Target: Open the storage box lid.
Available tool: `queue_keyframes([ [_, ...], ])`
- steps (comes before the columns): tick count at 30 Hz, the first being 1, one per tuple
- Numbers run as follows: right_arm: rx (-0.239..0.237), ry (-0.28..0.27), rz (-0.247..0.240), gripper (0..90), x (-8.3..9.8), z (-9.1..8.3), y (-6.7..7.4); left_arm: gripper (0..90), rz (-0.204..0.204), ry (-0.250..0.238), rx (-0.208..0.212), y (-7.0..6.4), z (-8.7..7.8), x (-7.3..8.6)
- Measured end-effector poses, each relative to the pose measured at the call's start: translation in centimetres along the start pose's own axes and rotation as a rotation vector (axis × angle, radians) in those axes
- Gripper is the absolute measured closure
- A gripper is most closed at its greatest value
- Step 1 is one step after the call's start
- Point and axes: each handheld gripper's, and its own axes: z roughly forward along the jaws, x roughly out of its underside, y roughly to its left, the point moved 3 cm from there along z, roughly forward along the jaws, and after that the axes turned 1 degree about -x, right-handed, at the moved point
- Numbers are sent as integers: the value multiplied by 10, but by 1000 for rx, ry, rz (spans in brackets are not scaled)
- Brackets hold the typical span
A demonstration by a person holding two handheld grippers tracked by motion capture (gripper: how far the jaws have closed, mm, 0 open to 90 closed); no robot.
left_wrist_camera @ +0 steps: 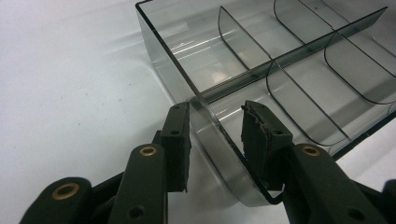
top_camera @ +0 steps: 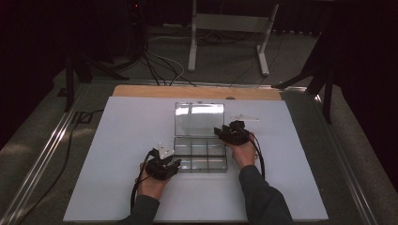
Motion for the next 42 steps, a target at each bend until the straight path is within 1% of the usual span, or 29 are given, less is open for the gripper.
queue_keyframes([
  [5,-3,12,0,547,-1,1,0,651,0,0,-2,0,0,0],
  [12,-23,31,42,538,-1,3,-3,651,-1,3,-1,0,0,0],
  [22,-26,38,65,521,-1,6,-3,651,-2,4,-5,0,-1,0],
  [23,-29,40,76,508,0,7,-4,651,-2,4,-6,0,-1,0],
  [25,-30,42,82,499,1,8,-5,651,-2,4,-6,0,-1,0],
  [28,-22,43,77,478,2,8,-5,651,-7,1,-4,0,-1,1],
  [29,-11,46,64,466,2,8,-5,651,-9,1,-4,0,-1,1],
  [31,7,64,35,469,3,10,-4,651,-9,3,-4,0,-1,1],
  [32,9,65,25,464,4,11,-3,650,-10,1,-5,0,-1,1],
  [34,0,66,45,465,4,11,-5,650,-10,2,-3,0,-1,1],
  [36,1,66,42,465,4,11,-5,650,-12,1,-3,0,-1,1],
  [37,6,65,27,458,4,11,-4,650,-11,2,-3,0,-1,1],
  [42,11,66,12,446,3,11,-2,650,-16,0,-3,0,-1,1],
])
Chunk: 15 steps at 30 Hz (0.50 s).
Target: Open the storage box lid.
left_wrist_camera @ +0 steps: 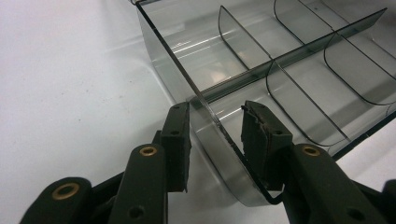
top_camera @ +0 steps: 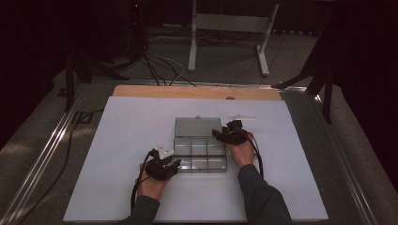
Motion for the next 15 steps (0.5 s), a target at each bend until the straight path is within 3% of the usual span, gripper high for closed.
queue_keyframes([
  [6,8,-2,-26,407,-1,-1,3,646,-3,-4,6,1,0,0],
  [14,43,-13,-64,292,-3,-7,6,504,-36,-29,14,6,-1,0],
  [15,44,-15,-62,281,-3,-8,7,485,-47,-34,32,6,-1,-1],
])
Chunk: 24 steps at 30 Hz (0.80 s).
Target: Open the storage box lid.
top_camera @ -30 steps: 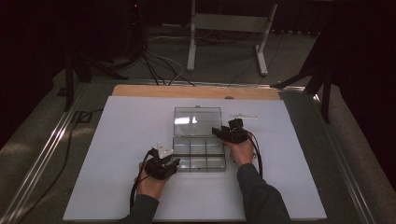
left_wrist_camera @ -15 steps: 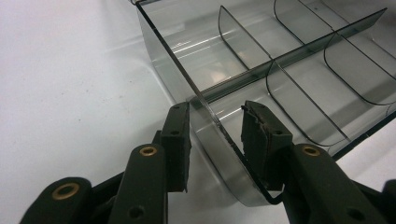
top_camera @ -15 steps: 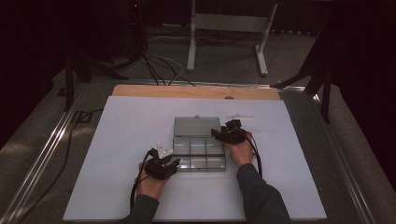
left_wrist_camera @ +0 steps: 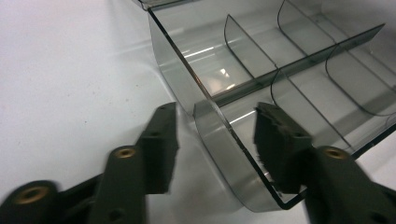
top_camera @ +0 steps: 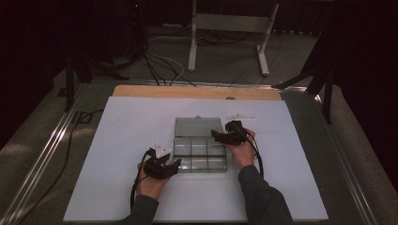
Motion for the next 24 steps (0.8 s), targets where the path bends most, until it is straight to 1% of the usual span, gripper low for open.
queue_keyframes([
  [4,-6,-4,-7,277,-1,-2,2,407,-1,-17,0,0,-1,-1],
  [7,-12,-12,-23,290,-1,-4,4,318,-2,-31,4,0,-2,-2],
  [8,-16,-14,-27,290,-1,-5,5,290,-9,-39,3,0,-3,-3],
  [9,-17,-16,-33,290,-2,-5,6,270,-8,-49,0,1,-5,-5],
  [12,-21,-22,-39,278,-3,-8,7,176,-2,-59,0,1,-7,-6],
  [13,-21,-22,-39,278,-3,-8,7,176,-5,-69,9,2,-9,-7],
  [14,-23,-29,-33,231,-3,-11,6,100,-5,-78,14,2,-10,-8],
  [15,-24,-30,-30,205,-4,-12,7,47,-4,-86,13,3,-11,-9],
  [16,-24,-30,-30,205,-4,-12,7,47,-5,-91,15,3,-13,-11],
  [17,-25,-36,-34,140,-5,-15,7,10,1,-121,8,5,-16,-12],
  [18,-24,-40,-36,122,-5,-16,7,10,1,-121,8,5,-16,-12],
  [19,-28,-45,-35,99,-5,-17,7,10,8,-151,13,6,-20,-14],
  [20,-34,-48,-33,71,-6,-18,7,10,8,-151,13,6,-20,-14],
  [21,-38,-49,-36,50,-6,-19,7,10,9,-178,13,7,-23,-15],
  [23,-45,-45,-41,38,-6,-20,7,10,11,-188,15,8,-25,-15],
  [24,-45,-37,-53,22,-5,-21,8,10,10,-195,20,9,-25,-15],
])
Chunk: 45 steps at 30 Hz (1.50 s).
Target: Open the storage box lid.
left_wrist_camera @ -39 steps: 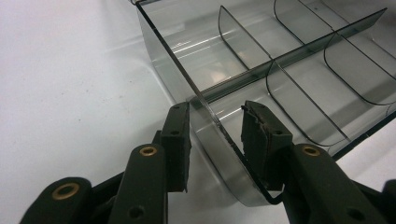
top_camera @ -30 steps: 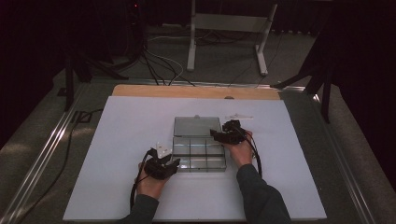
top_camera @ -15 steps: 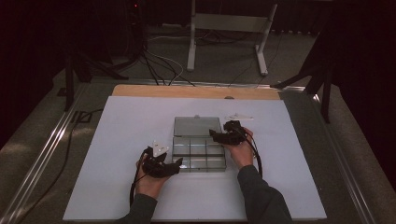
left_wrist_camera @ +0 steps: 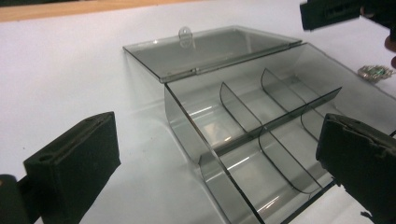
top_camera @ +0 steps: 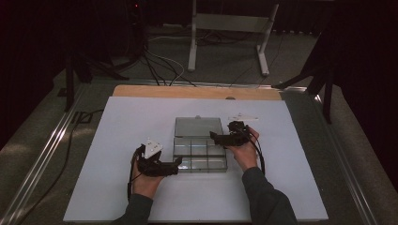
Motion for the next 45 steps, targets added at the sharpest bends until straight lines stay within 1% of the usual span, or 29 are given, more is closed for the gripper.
queue_keyframes([
  [2,1,-6,0,13,0,-2,0,10,4,-6,-5,1,-1,-1],
  [5,-6,-9,-2,4,0,-3,0,10,2,-5,14,3,-4,-3],
  [7,-3,-3,-15,4,-1,-5,1,10,4,-20,28,5,-7,-5],
  [9,-5,-2,-25,4,-1,-6,2,10,5,-26,27,5,-8,-6],
  [11,-9,-3,-26,4,-2,-7,2,10,5,-43,35,6,-11,-7],
  [14,-21,-17,-27,4,-3,-11,3,10,11,-51,43,8,-13,-7],
  [16,-20,-20,-25,4,-3,-13,2,10,5,-61,56,8,-15,-8],
  [19,-21,-28,-24,4,-3,-16,2,10,23,-78,54,9,-18,-9],
  [20,-17,-34,-34,4,-4,-19,3,10,28,-84,56,9,-20,-10],
  [22,-17,-39,-37,4,-4,-20,3,10,36,-94,56,10,-21,-10],
  [24,-9,-59,-47,4,-5,-26,3,11,42,-104,57,11,-22,-11],
  [26,-10,-60,-53,5,-5,-28,3,12,37,-116,38,12,-24,-12],
  [29,-9,-62,-59,5,-5,-30,2,12,20,-119,42,12,-26,-15],
  [32,-7,-71,-66,5,-6,-34,1,11,40,-123,36,11,-28,-17],
  [35,-14,-75,-70,5,-6,-39,0,11,39,-127,36,12,-30,-17],
  [36,-11,-90,-83,5,-6,-41,0,11,39,-128,30,13,-30,-17],
  [38,-9,-95,-90,5,-6,-43,-1,12,48,-138,5,15,-32,-17],
  [39,-12,-98,-88,5,-6,-47,-2,12,49,-143,2,15,-33,-16],
  [44,-18,-111,-83,5,-7,-55,-4,11,58,-137,-4,18,-36,-12],
  [45,-28,-104,-68,5,-6,-59,-6,11,58,-136,-5,19,-36,-11],
])
